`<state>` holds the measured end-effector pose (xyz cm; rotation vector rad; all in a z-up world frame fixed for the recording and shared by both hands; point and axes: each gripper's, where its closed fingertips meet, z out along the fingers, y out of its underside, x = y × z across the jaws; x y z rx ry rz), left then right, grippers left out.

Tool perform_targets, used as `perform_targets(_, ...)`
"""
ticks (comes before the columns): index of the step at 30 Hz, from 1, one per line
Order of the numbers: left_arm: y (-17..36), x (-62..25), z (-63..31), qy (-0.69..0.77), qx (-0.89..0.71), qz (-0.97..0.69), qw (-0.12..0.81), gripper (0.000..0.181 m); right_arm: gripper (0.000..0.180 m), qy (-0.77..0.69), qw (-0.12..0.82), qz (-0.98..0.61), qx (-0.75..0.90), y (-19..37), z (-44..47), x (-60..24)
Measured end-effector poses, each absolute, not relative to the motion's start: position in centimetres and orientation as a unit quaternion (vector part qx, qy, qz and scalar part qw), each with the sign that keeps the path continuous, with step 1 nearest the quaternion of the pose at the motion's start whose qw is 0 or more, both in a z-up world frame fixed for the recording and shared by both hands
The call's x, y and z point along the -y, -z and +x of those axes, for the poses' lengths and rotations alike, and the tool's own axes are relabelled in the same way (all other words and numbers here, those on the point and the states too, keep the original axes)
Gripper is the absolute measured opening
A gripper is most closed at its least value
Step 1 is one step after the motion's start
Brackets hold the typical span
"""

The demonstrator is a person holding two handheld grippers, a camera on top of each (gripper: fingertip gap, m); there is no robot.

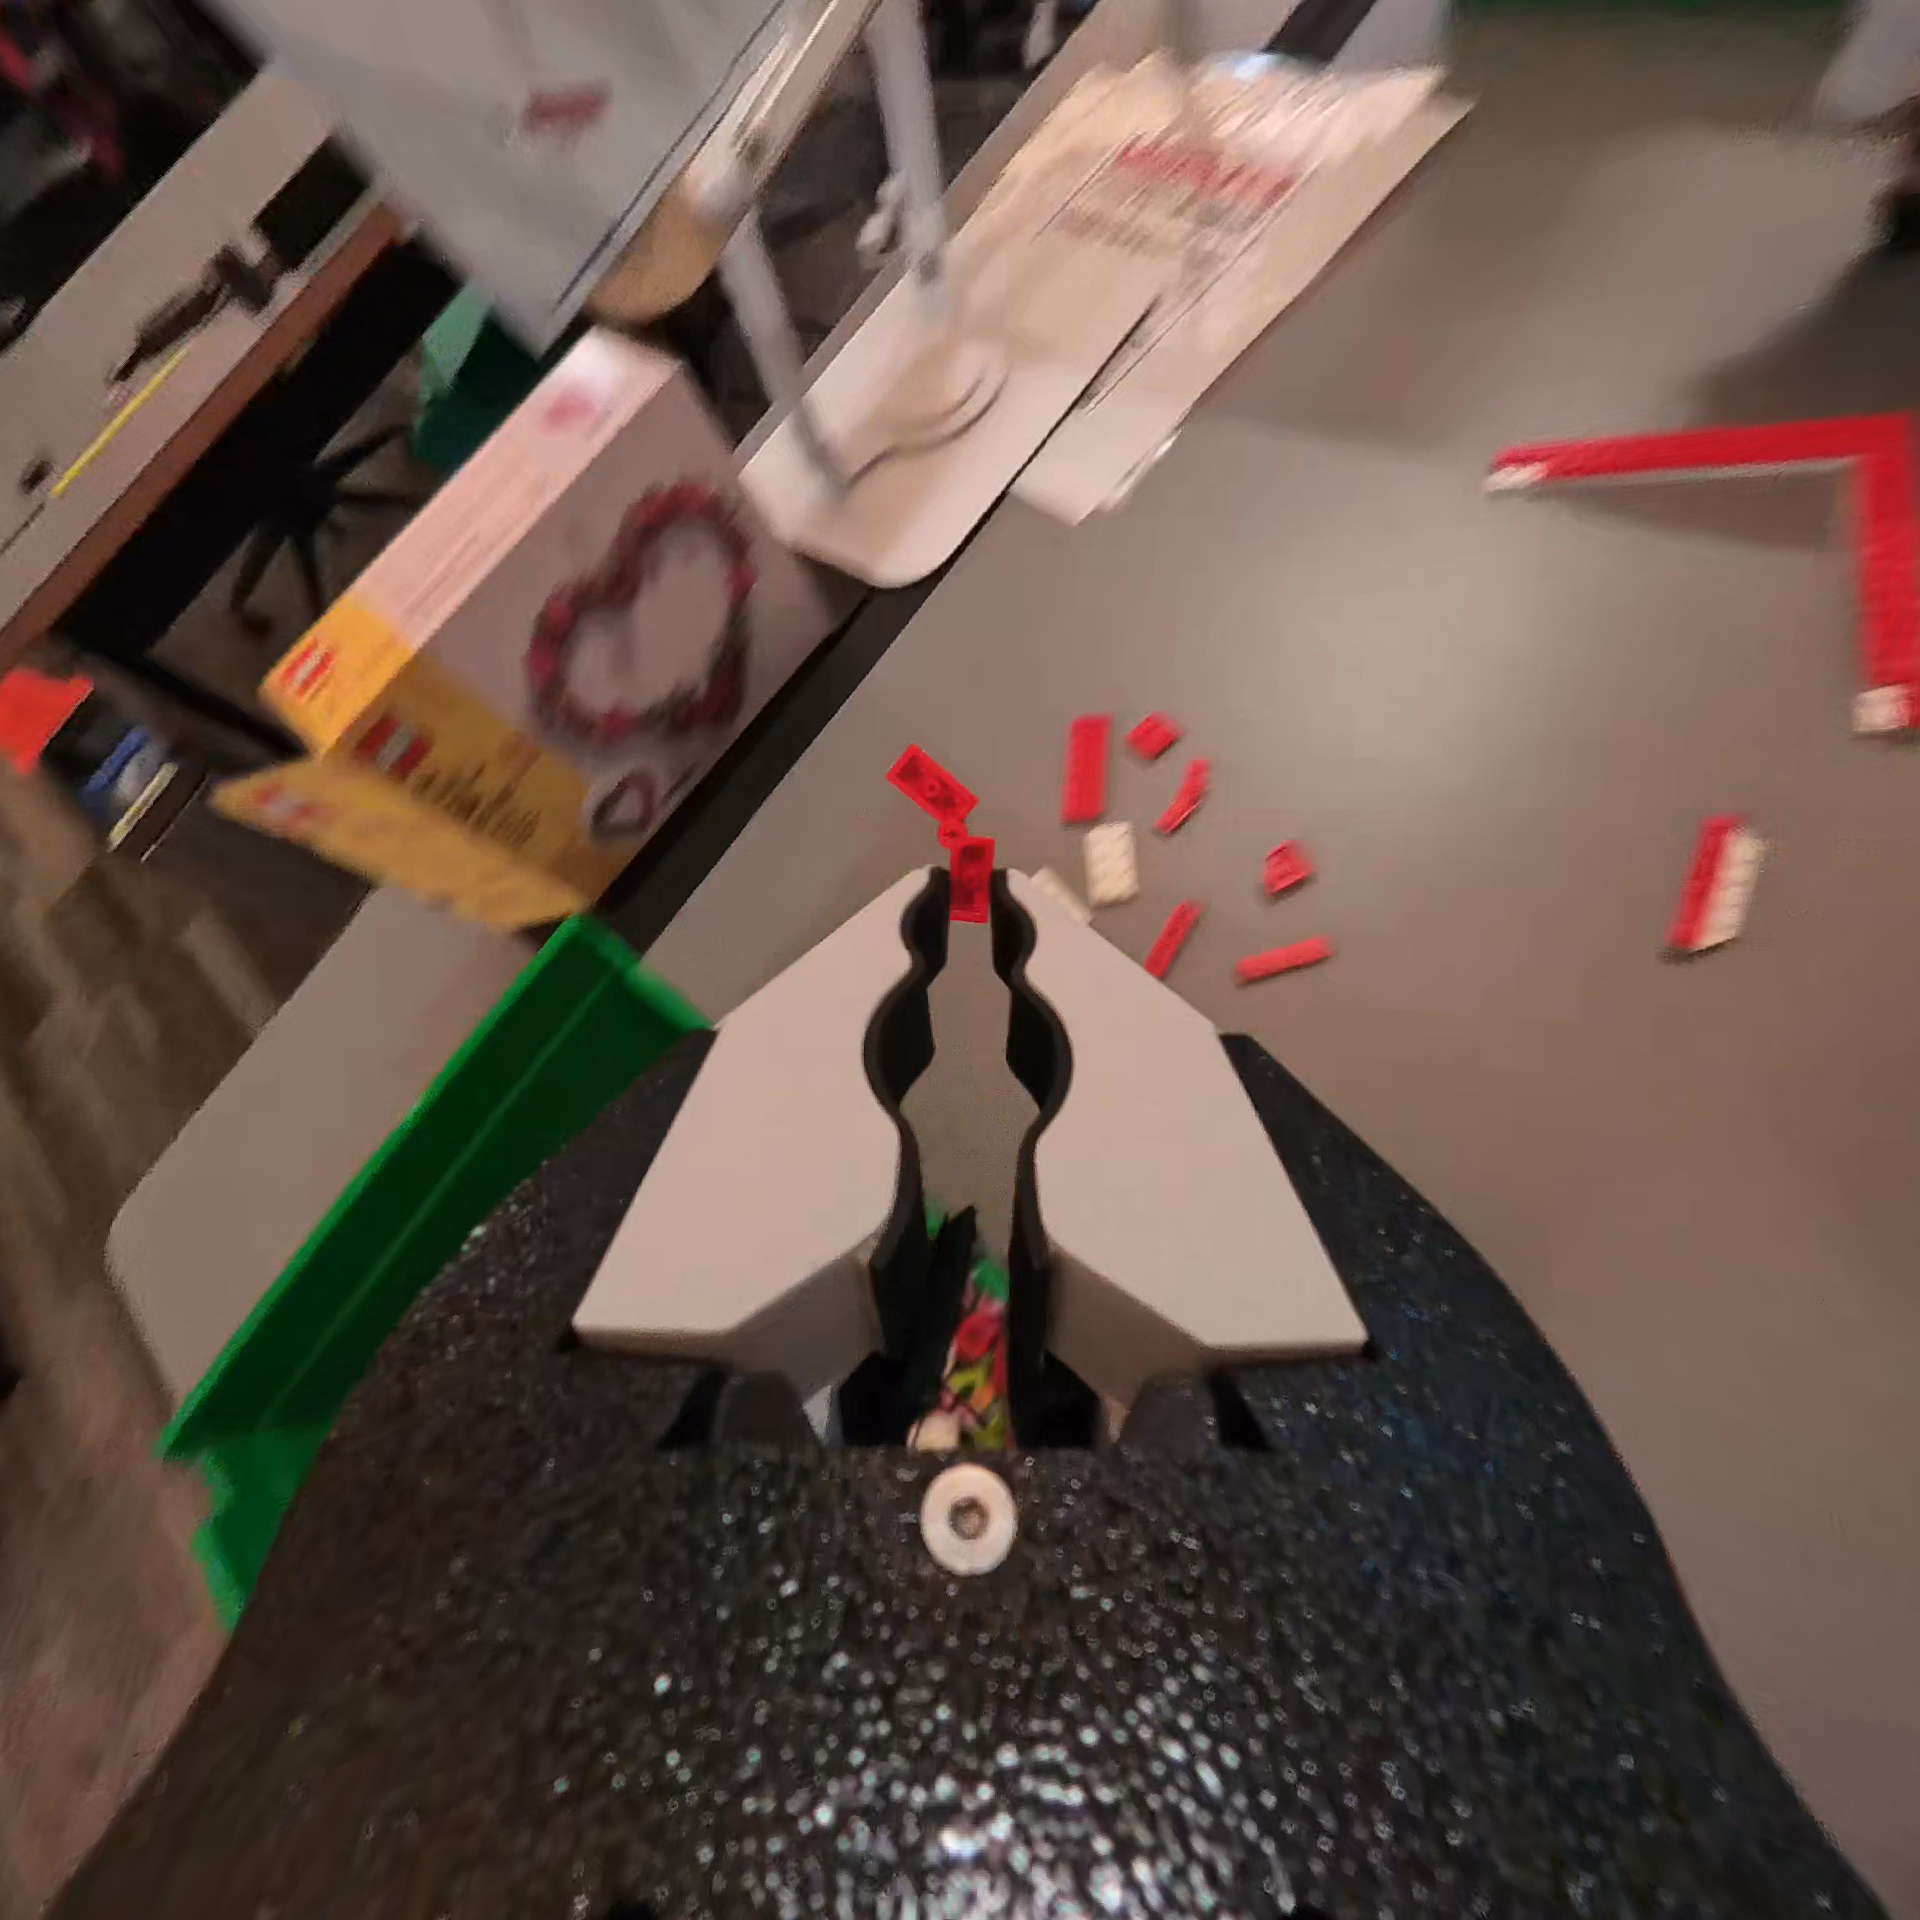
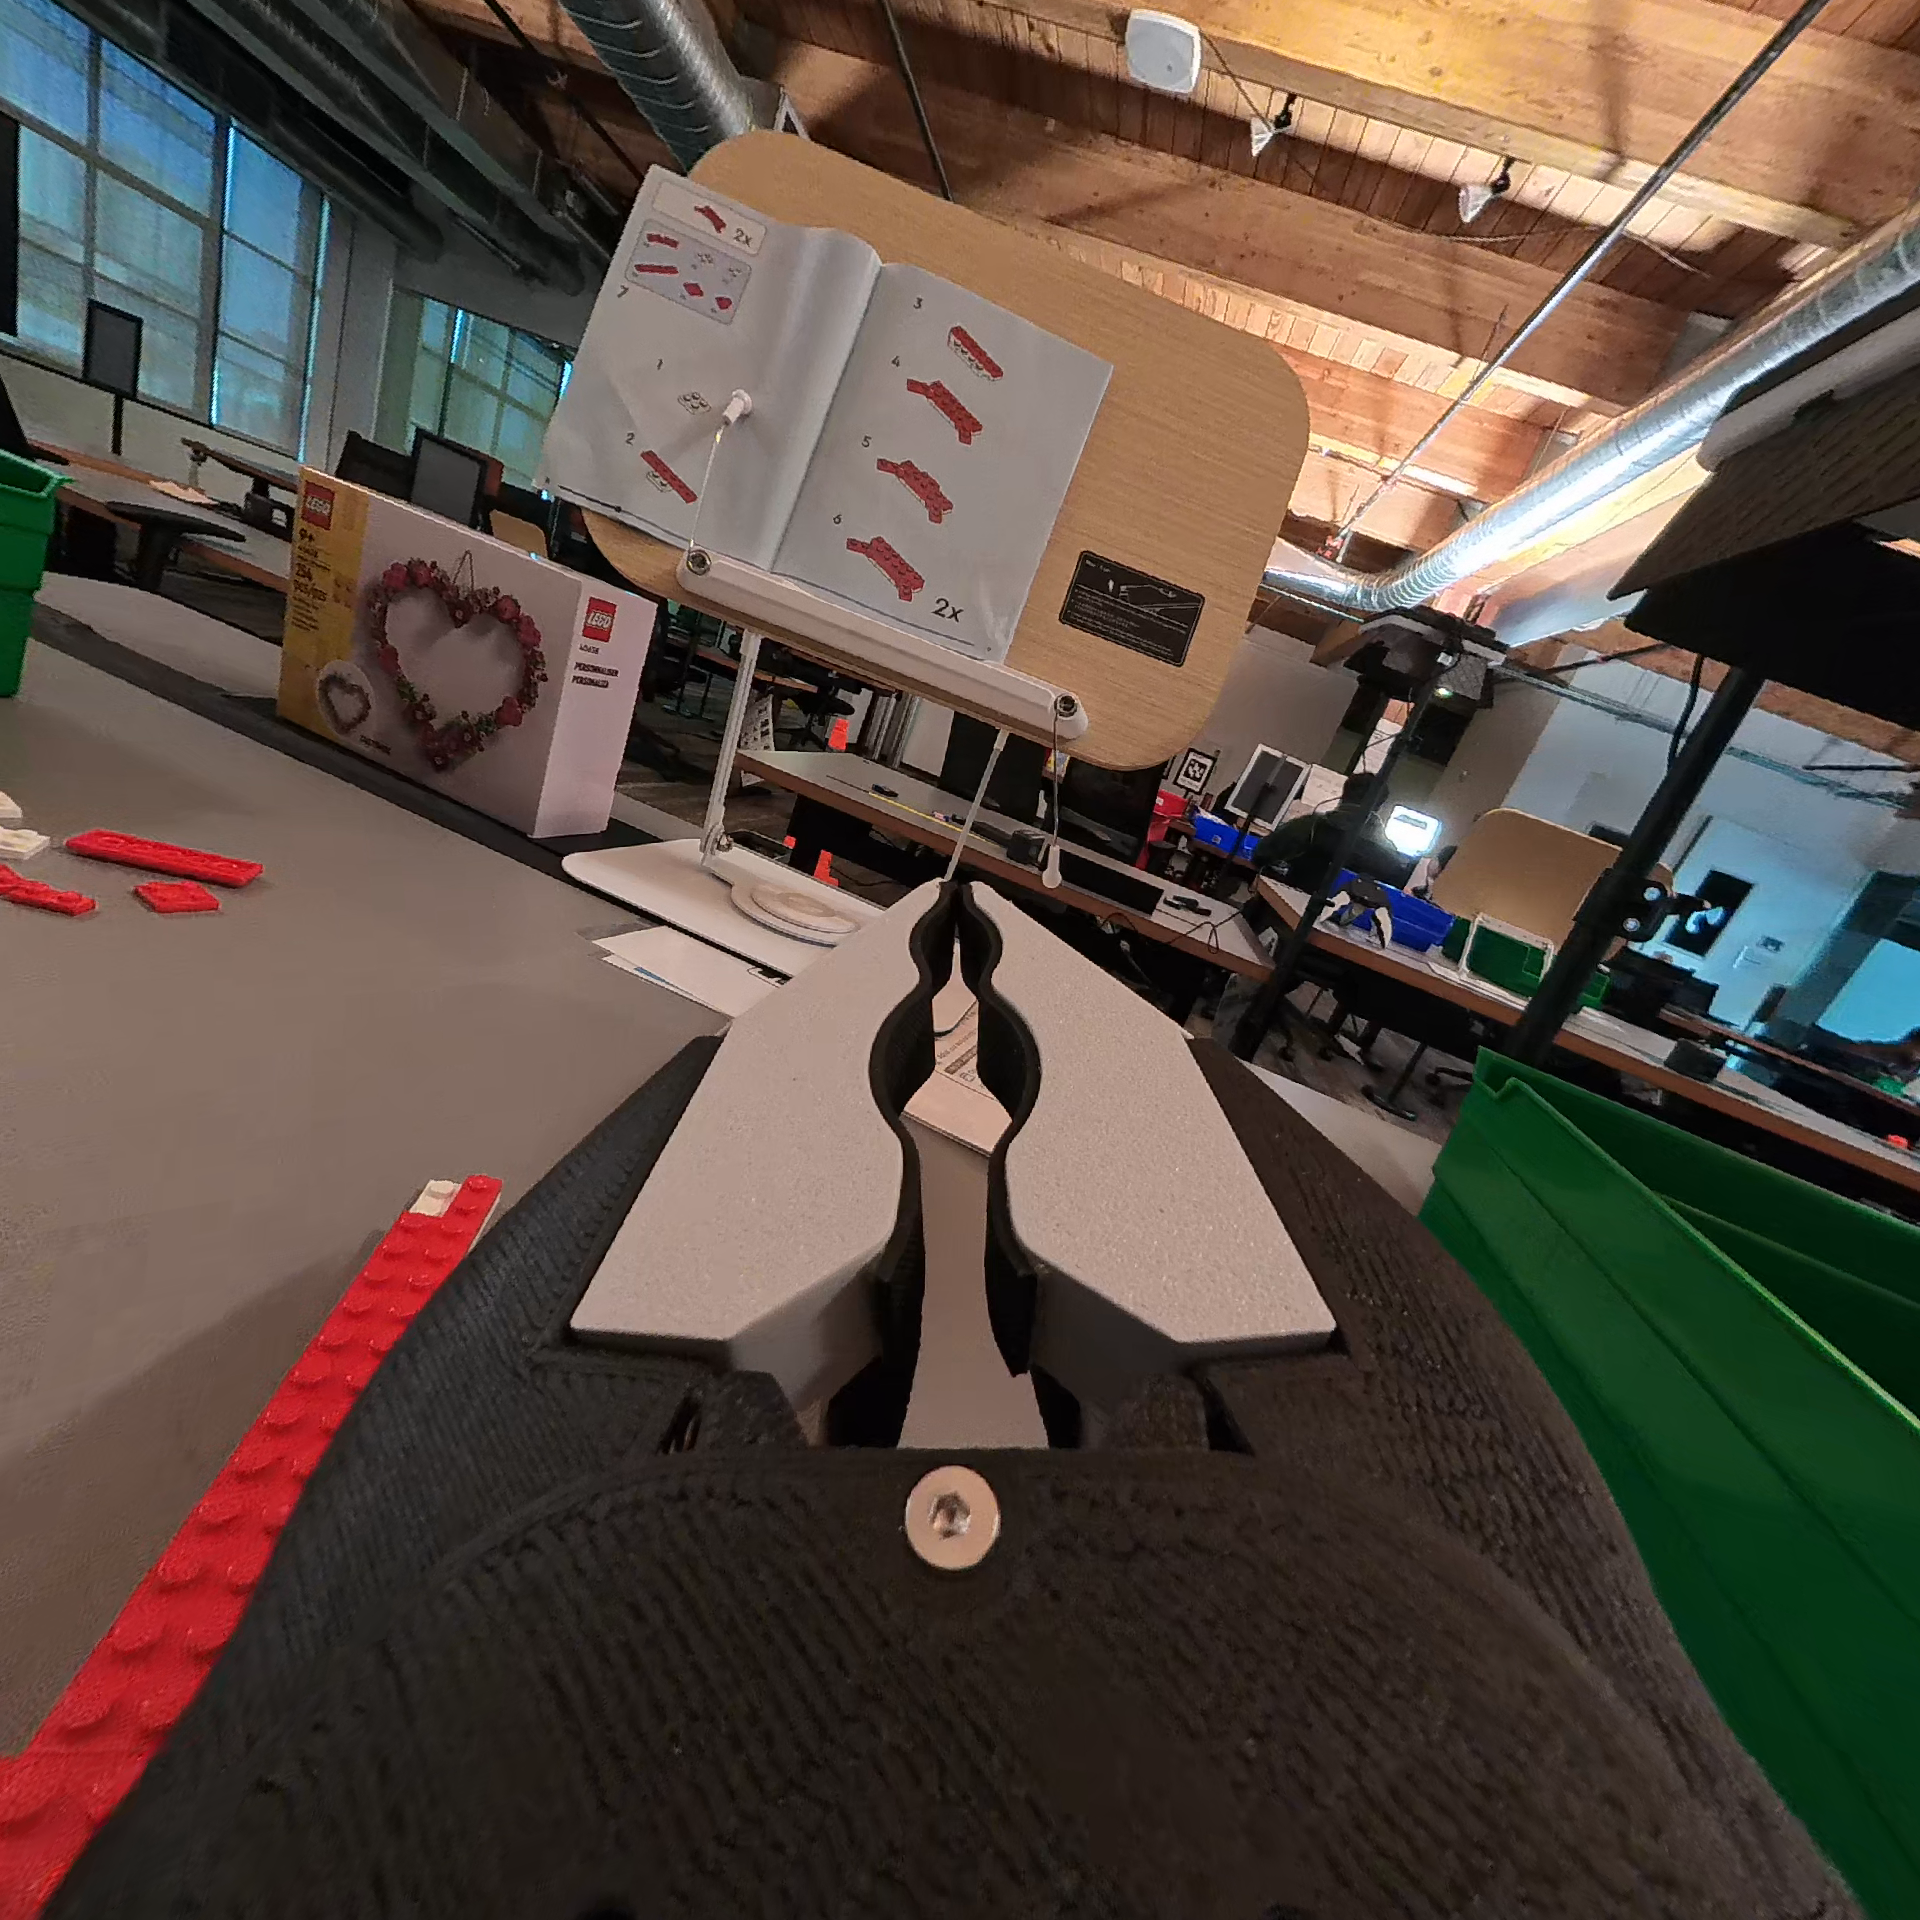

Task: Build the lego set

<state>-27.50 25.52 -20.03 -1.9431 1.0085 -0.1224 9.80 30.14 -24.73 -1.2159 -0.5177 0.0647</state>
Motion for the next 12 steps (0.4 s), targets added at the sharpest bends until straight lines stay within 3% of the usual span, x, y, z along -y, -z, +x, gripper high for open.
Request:
perform_targets(1, 19.7, -25.0, -25.6, 0.063, -0.428, -0.779, 0.455, 0.006, 0.000, -0.030, 0.789, -0.564, 0.241, 24.7, 9.8, -30.1)
perform_targets(7, 21.1, -23.9, -16.3, 0.162, -0.417, -0.783, 0.432, 0.006, 0.000, -0.030, 0.788, -0.564, 0.243, 24.8, 9.7, -30.1)
perform_targets(12, 28.0, -25.2, -12.3, 0.146, -0.390, -0.829, 0.374, 0.006, 0.000, -0.029, 0.787, -0.564, 0.248, 24.8, 9.5, -30.0)
